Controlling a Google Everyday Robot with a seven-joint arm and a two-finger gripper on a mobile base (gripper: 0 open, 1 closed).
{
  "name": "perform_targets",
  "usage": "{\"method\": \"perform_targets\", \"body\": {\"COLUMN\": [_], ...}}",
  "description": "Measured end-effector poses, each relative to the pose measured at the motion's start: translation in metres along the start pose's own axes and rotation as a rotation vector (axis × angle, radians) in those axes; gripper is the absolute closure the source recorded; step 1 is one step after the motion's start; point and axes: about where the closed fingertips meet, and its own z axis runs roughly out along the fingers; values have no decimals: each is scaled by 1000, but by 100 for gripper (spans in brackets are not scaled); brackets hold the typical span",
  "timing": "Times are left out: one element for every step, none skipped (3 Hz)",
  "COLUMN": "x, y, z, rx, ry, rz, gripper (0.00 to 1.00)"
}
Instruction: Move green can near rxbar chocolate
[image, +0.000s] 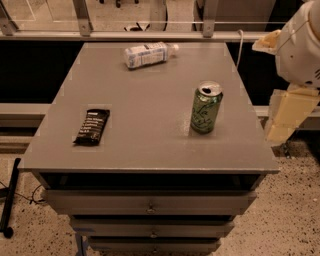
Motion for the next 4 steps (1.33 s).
{"method": "perform_targets", "body": {"x": [0, -2, 1, -7], "y": [0, 3, 3, -7], "z": [0, 9, 49, 84], "rx": [0, -11, -27, -10], "ry": [0, -72, -249, -442], "rz": [0, 47, 163, 249], "gripper": [0, 0, 0, 0]}}
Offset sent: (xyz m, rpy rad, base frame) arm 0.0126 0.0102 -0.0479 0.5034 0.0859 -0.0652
